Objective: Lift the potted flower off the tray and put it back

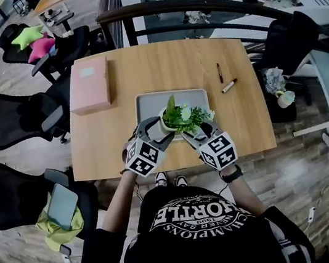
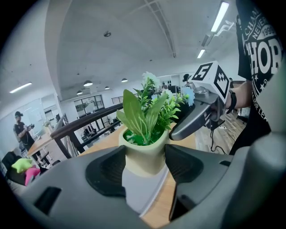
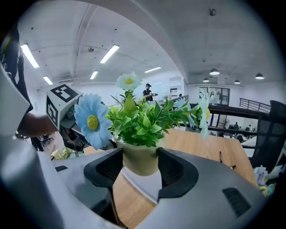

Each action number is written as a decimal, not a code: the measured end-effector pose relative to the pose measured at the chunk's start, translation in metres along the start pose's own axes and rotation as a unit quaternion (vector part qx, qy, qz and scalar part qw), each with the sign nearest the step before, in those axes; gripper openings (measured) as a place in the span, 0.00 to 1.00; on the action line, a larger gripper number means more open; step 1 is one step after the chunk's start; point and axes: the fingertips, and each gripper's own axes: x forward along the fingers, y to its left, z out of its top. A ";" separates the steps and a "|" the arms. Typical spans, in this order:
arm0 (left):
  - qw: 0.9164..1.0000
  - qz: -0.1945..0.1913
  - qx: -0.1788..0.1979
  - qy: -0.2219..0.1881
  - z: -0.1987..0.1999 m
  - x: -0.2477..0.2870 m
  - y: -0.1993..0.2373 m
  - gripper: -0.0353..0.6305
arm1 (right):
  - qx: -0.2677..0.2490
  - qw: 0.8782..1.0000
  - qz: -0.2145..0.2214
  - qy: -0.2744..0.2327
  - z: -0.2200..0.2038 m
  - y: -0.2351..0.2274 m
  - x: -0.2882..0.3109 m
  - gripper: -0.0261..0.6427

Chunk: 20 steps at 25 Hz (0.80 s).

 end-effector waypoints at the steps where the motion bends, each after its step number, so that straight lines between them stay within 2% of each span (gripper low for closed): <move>1: 1.000 0.001 0.001 0.000 -0.002 0.000 0.003 0.49 | 0.001 1.000 0.003 0.001 0.000 0.000 0.005 0.44; 20: 1.000 -0.001 -0.019 0.025 -0.053 0.032 0.050 0.49 | -0.001 0.999 0.010 0.045 -0.014 -0.017 0.077 0.43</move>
